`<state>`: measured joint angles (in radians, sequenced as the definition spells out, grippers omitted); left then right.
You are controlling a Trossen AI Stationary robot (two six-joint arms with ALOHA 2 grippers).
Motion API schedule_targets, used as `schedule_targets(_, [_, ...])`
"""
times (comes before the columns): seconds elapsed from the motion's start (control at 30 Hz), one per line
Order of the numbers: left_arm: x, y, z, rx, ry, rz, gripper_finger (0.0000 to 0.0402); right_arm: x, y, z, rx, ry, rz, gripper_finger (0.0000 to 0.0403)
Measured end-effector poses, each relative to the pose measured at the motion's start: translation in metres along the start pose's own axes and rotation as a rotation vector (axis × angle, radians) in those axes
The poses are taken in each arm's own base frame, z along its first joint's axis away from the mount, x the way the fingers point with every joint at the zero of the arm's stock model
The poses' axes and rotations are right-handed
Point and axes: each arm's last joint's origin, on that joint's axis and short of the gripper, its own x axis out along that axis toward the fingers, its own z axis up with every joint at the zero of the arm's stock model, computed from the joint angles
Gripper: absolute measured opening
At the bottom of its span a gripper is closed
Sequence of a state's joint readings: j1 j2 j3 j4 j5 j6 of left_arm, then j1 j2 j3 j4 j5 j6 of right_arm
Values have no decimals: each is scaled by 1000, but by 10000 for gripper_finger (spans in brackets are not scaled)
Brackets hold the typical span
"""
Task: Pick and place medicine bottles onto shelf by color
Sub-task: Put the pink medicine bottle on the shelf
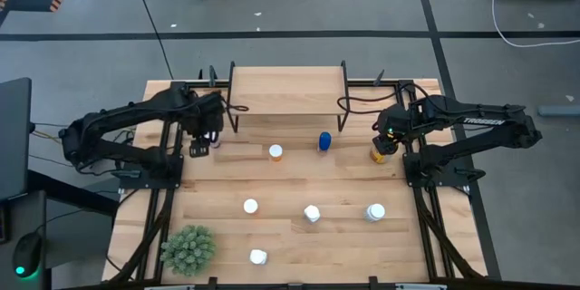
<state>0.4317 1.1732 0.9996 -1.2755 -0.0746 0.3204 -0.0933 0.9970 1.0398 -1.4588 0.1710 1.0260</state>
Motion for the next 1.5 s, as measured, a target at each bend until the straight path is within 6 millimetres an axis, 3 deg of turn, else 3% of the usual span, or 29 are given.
schedule_targets(0.27, [28,1,-9,-4,39,-42,280,0,0,0,26,-2,3,296])
schedule_targets(0.83, [37,6,-2,139,-48,37,322,0,2,2,50,-18,22,296])
schedule_targets(1.5, [62,5,-9,142,-31,35,323,0,4,3,57,-38,41,296])
